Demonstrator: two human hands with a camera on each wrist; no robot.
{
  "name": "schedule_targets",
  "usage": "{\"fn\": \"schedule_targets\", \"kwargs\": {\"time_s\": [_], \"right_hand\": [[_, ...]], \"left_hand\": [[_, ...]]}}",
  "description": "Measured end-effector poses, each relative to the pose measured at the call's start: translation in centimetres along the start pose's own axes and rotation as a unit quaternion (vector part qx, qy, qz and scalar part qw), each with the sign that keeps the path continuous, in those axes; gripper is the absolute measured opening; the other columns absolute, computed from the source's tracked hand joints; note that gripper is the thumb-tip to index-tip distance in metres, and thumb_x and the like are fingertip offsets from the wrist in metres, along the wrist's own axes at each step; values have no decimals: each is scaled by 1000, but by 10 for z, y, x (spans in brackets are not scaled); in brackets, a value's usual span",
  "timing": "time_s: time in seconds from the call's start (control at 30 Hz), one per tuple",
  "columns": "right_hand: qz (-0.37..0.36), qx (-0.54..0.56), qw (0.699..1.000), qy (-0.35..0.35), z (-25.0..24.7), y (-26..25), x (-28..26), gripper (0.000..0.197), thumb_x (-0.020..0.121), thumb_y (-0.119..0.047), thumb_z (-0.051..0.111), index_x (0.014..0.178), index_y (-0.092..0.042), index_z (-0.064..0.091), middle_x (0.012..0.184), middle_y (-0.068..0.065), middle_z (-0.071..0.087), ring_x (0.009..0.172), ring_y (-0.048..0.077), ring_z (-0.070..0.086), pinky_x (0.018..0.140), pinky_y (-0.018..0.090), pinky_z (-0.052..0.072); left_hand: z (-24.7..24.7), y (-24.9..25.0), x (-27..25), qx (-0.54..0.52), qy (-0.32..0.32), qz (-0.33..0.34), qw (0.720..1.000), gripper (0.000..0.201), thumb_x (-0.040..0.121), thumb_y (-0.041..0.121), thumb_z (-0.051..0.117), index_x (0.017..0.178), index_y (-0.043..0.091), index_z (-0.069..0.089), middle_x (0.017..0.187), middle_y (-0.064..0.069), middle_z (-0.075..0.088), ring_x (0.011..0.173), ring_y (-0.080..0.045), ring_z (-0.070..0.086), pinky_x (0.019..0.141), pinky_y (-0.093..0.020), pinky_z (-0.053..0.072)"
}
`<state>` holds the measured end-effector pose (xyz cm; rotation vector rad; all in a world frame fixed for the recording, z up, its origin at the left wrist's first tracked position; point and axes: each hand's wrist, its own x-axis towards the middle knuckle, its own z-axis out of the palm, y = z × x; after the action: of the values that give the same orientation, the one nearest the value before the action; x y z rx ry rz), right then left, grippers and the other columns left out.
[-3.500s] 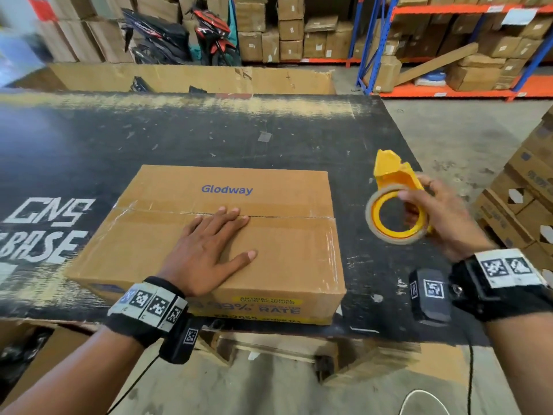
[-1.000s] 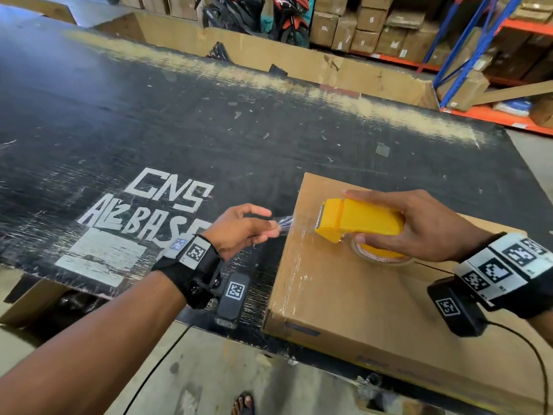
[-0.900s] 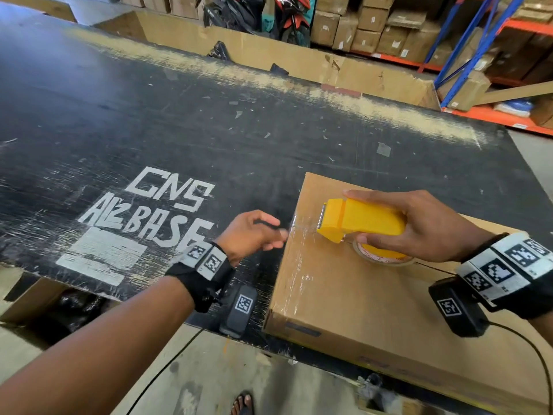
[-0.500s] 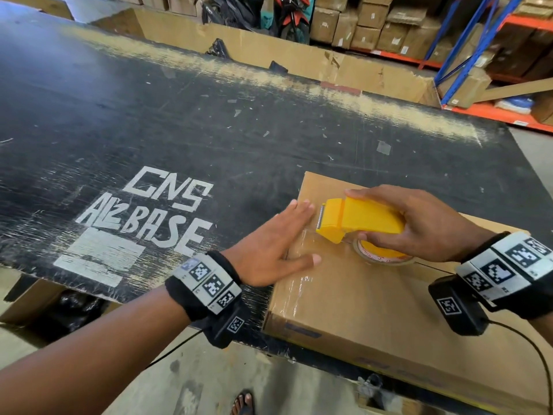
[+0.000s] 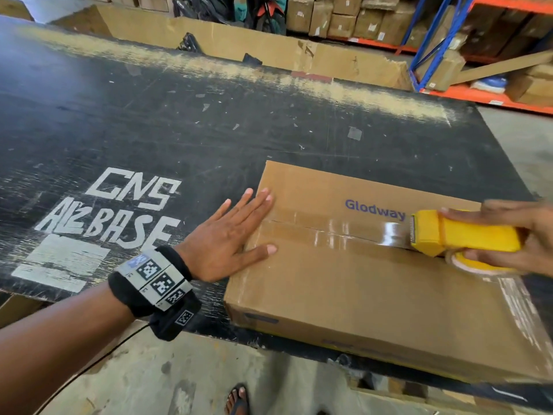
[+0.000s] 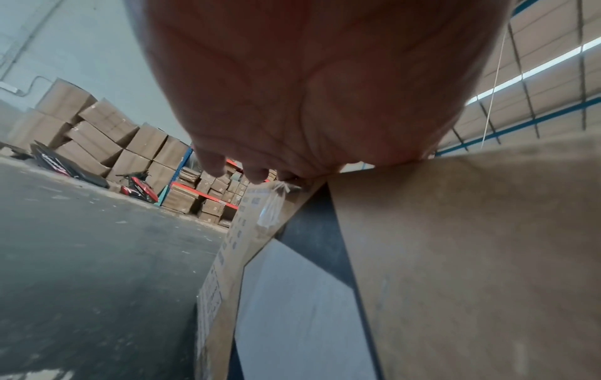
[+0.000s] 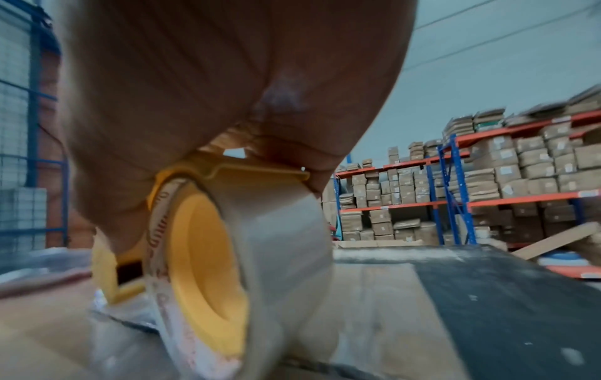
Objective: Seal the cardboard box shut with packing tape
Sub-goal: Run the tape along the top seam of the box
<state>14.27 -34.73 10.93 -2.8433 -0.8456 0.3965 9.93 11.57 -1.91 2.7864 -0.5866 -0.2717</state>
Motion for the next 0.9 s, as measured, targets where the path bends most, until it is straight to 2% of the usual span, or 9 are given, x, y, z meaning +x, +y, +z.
{"fn": "schedule_targets", "kwargs": {"time_s": [0.07,0.23,0.37,0.43,0.5,0.57,0.7,0.77,0.9], "right_hand": [[-2,7,1000,-5,1,4,-2,77,72,-60,77,142,-58,47,87,-10,52,67,12,56,56,33,50],[-32,41,999,4,1,6,-2,72,77,-66,65,145,-53,47,89,-20,50,77,0,55,64,9,40],[-83,56,995,30,8,17,-4,70,79,-71,59,145,-57,43,93,-27,50,81,-4,54,68,12,41],[-97,62,992,43,13,25,-3,69,79,-71,57,145,-58,42,90,-19,53,79,3,56,68,19,44],[-109,64,990,54,16,33,-1,69,78,-71,56,144,-58,43,87,-9,56,76,11,57,68,32,50],[-116,67,989,61,18,38,3,69,77,-73,54,144,-57,44,85,-7,55,75,12,56,70,38,50],[-145,53,986,70,20,43,11,69,78,-75,53,144,-59,44,81,-23,47,73,-4,49,68,25,38],[-158,33,984,78,21,44,16,66,80,-71,58,143,-60,43,81,-32,42,71,-2,43,68,16,32],[-170,49,983,49,10,63,1,65,79,-71,60,141,-58,48,83,-26,49,75,-3,51,69,12,35]], "left_hand": [[-5,3,-1,3,-17,-11,1000,90,92,80,19,158,34,-23,168,15,-25,154,-8,-26,130,-44,-3],[-28,26,1,87,-97,-59,990,93,88,80,10,157,30,-26,167,9,-29,154,-13,-28,129,-46,-4],[-41,73,16,154,-165,-48,973,97,86,78,11,157,23,-26,168,-1,-27,156,-17,-23,130,-46,-2],[-36,109,31,175,-176,-30,968,99,87,78,12,159,19,-23,169,-5,-25,157,-19,-20,130,-44,0],[-27,150,52,164,-182,-25,969,98,93,74,20,159,15,-21,170,-7,-24,158,-19,-18,130,-42,-1],[-18,192,76,140,-177,-24,974,98,97,70,27,159,13,-22,169,-8,-25,158,-20,-18,129,-41,-2],[4,234,101,86,-174,-52,980,109,90,79,29,157,12,-25,169,-10,-27,157,-22,-20,129,-48,1],[13,235,99,71,-174,-56,981,113,87,82,32,157,16,-28,168,-9,-29,157,-22,-22,129,-50,0],[12,235,95,69,-194,-60,977,113,89,81,33,155,16,-31,165,-6,-35,153,-19,-31,129,-47,-6]]}}
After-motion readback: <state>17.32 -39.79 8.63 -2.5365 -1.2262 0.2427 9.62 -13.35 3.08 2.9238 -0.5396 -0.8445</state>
